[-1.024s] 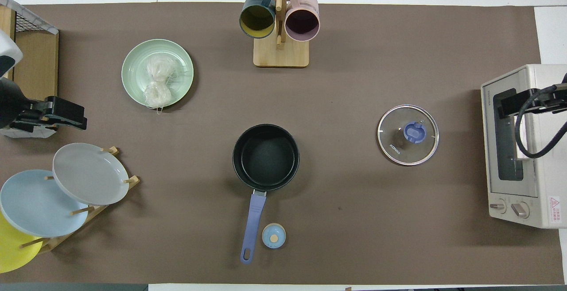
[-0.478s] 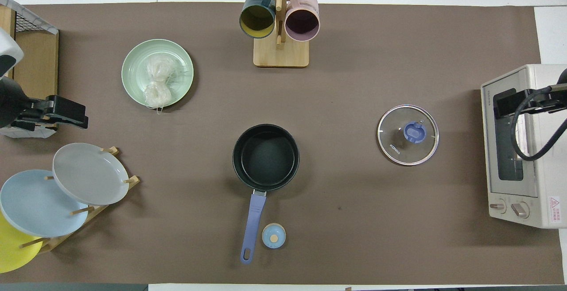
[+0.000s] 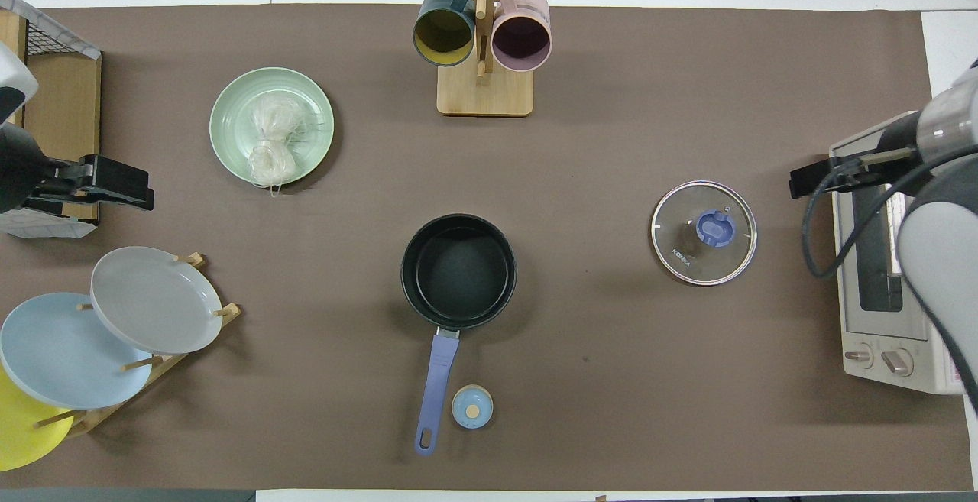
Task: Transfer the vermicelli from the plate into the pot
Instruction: 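Reach the right gripper to the glass lid's blue knob and grasp it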
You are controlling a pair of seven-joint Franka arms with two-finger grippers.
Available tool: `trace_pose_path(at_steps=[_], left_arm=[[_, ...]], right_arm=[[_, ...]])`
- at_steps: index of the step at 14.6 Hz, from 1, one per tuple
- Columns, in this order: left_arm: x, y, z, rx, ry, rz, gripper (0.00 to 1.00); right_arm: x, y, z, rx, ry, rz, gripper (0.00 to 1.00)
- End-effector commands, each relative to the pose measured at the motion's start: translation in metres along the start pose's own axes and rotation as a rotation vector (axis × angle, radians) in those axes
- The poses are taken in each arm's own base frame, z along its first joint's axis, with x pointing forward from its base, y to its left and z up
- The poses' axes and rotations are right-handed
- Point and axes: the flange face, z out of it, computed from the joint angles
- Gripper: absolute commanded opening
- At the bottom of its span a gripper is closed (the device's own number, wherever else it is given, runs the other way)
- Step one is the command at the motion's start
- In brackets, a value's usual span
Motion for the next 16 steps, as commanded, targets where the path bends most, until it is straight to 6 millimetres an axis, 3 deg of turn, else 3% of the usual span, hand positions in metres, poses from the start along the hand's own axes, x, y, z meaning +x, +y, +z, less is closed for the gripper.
trace_pose_path(at_steps=[1, 5, 6, 8, 14, 16], left_arm=[[0.002, 0.002, 0.001, -0.012, 0.023, -0.004, 1.0], [0.003, 0.003, 0.002, -0.012, 0.024, 0.0, 1.0], [0.003, 0.003, 0.002, -0.012, 0.024, 0.0, 1.0], [0.006, 0.003, 0.005, -0.013, 0.026, 0.0, 1.0], [0.035, 0.007, 0.038, -0.036, 0.009, 0.001, 1.0], [0.051, 0.009, 0.061, -0.039, 0.002, 0.003, 1.0]], right_arm=[[0.003, -0.001, 0.056, 0.014, -0.003, 0.02, 1.0], [-0.002, -0.011, 0.138, 0.01, 0.037, 0.014, 1.0], [-0.003, -0.015, 0.15, 0.01, 0.032, 0.01, 1.0], [-0.009, -0.04, 0.167, 0.009, 0.046, -0.018, 1.0], [-0.007, -0.037, 0.201, 0.008, 0.031, -0.018, 1.0], [-0.006, -0.037, 0.204, 0.008, 0.04, -0.01, 1.0]])
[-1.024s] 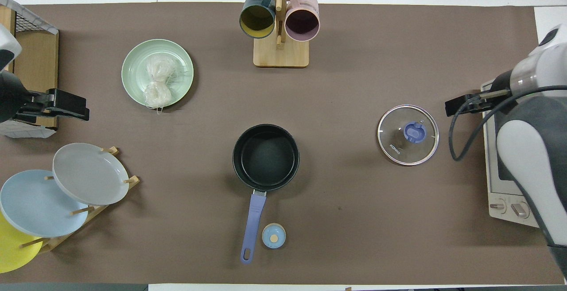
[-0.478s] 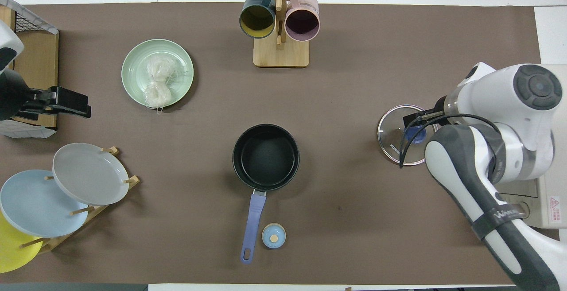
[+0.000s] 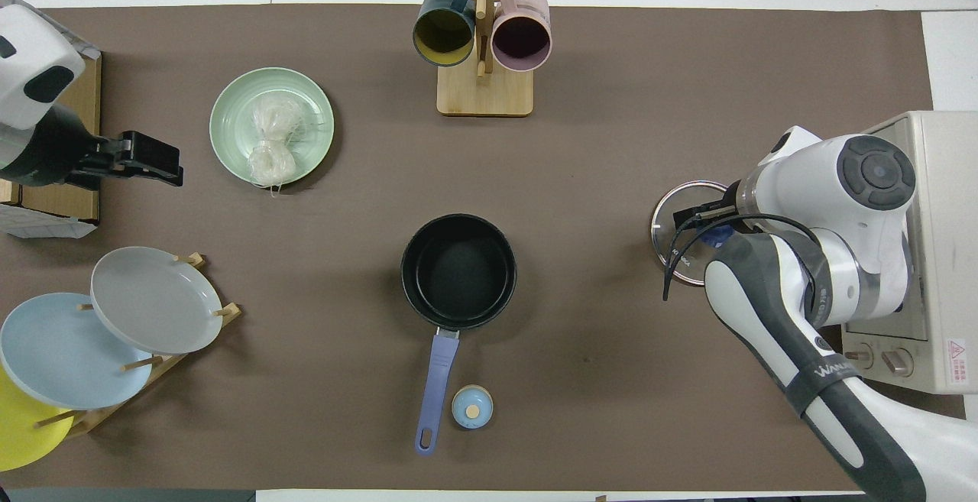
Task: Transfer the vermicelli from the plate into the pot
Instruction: 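Move the left gripper over the vermicelli on the green plate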
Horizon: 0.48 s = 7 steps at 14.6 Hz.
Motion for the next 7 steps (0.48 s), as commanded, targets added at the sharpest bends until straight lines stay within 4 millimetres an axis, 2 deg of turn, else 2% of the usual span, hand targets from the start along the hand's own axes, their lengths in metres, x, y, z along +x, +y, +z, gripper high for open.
trace_pose_path(at_steps=[1, 3, 4, 7], left_arm=[[0.023, 0.004, 0.031, -0.02, -0.002, -0.001, 1.0], [0.043, 0.008, 0.062, -0.022, -0.006, 0.005, 1.0], [0.05, 0.017, 0.073, -0.026, 0.007, 0.019, 1.0], [0.072, 0.02, 0.114, -0.032, 0.02, 0.02, 1.0]], right_arm=[[-0.002, 0.003, 0.008, 0.011, 0.01, 0.015, 1.0], [-0.007, 0.003, 0.014, 0.011, 0.001, 0.014, 1.0], [-0.009, 0.003, 0.016, 0.011, -0.004, 0.011, 1.0], [-0.012, 0.003, 0.017, 0.011, -0.007, 0.008, 0.96]])
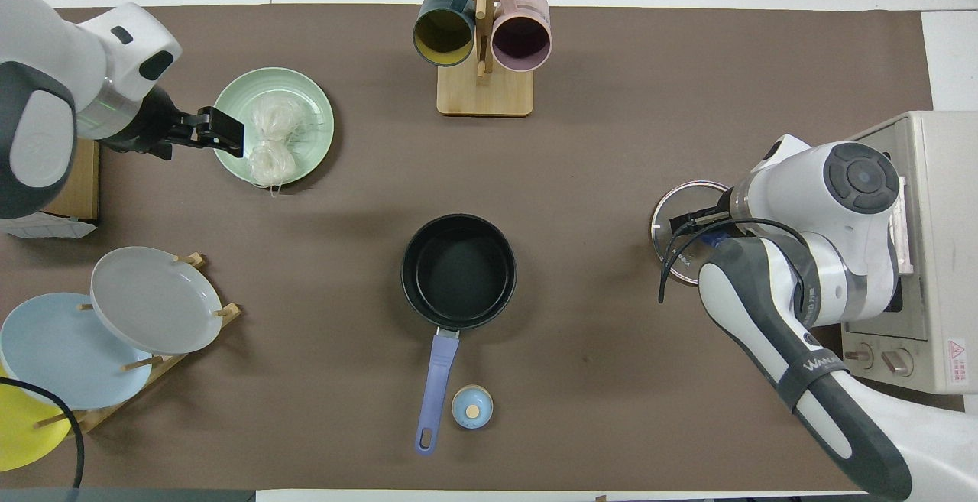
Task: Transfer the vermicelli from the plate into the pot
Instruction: 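Move the left gripper over the vermicelli on the green plate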
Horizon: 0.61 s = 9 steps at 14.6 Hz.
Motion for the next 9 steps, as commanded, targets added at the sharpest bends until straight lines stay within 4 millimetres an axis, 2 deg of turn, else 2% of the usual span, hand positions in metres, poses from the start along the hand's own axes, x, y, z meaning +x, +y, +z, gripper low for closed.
trace_pose_path(at_steps=[1, 6, 9], left_arm=[[0.018, 0.004, 0.035, -0.012, 0.024, 0.001, 1.0], [0.039, -0.002, 0.108, 0.011, 0.054, 0.044, 1.0], [0.054, -0.007, 0.143, 0.026, 0.077, 0.058, 1.0]], right_arm=[[-0.007, 0.008, 0.001, 0.011, 0.016, 0.016, 0.96], [-0.01, 0.008, 0.004, 0.011, 0.007, 0.018, 0.94], [-0.01, 0.008, 0.003, 0.011, 0.005, 0.018, 0.85]])
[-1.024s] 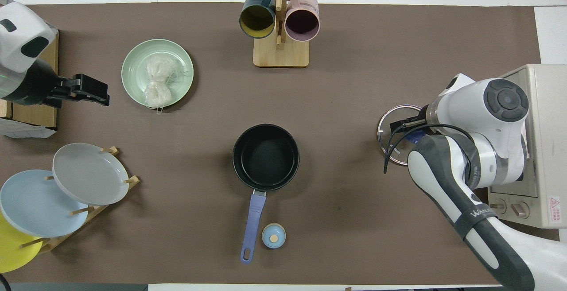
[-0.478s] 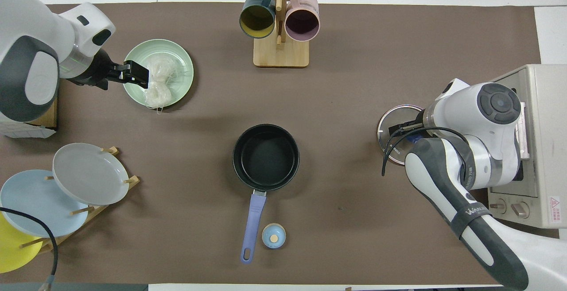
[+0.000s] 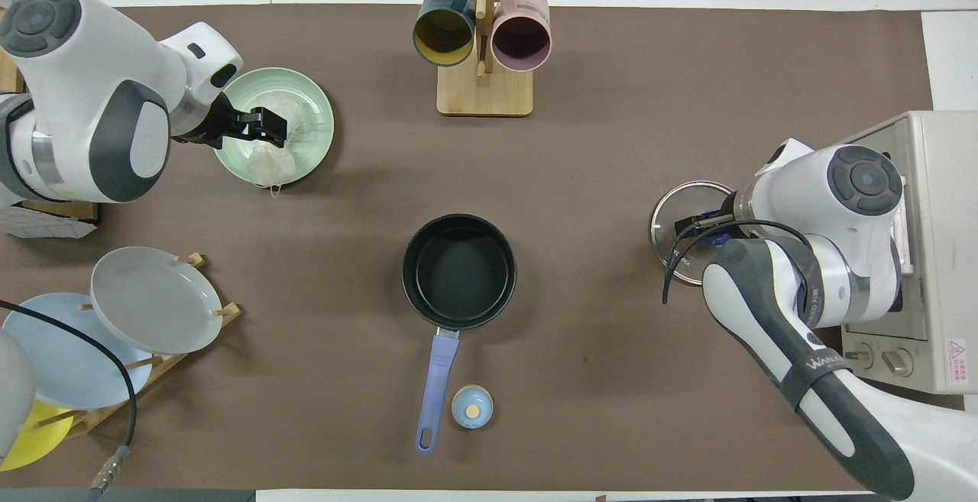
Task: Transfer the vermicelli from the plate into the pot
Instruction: 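Grasp the white vermicelli with the left gripper and lift it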
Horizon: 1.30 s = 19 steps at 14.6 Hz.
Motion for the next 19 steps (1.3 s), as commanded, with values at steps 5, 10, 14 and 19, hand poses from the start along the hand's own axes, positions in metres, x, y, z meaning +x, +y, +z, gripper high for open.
trace_pose_path(at_steps=[5, 10, 14, 19], left_arm=[[0.014, -0.006, 0.048, 0.025, 0.044, 0.084, 0.98], [0.013, -0.007, 0.047, 0.036, 0.027, 0.131, 0.0], [0.02, -0.006, 0.023, 0.04, 0.003, 0.145, 0.0], [0.012, 0.011, -0.078, -0.063, -0.088, 0.1, 0.0]], right_arm=[[-0.004, 0.0, -0.004, 0.01, 0.012, -0.001, 0.58], [0.009, -0.004, -0.02, 0.01, 0.001, -0.013, 0.5], [0.024, -0.005, -0.048, 0.007, -0.027, -0.024, 0.45], [0.038, -0.023, -0.121, 0.02, -0.079, -0.044, 0.43]])
